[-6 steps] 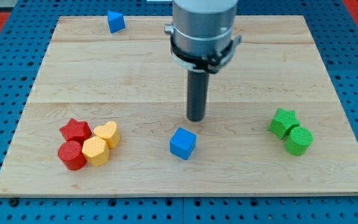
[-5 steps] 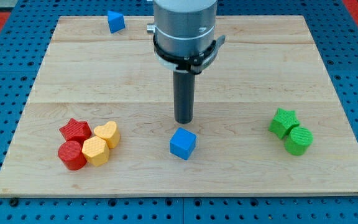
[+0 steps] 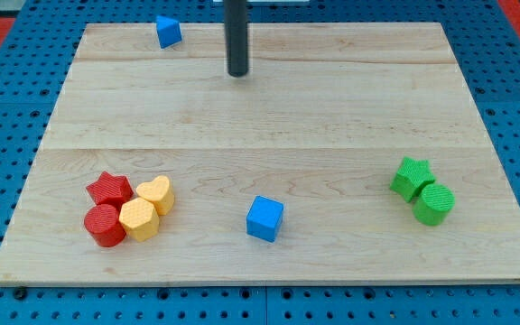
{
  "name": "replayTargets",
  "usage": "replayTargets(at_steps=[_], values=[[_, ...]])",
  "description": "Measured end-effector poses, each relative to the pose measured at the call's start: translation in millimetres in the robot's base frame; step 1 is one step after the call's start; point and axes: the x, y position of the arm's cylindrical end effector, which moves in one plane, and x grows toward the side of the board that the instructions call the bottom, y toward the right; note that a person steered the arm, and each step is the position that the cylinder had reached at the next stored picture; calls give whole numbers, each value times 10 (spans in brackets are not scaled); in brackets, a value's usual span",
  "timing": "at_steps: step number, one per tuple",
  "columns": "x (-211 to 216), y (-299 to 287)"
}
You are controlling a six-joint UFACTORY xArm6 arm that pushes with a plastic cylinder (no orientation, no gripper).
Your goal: Push the blue triangle slightly to the top left of the board
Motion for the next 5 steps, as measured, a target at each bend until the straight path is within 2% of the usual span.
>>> replayTargets(at_steps=[2,5], values=[[-882,-875],[-859,-1003]])
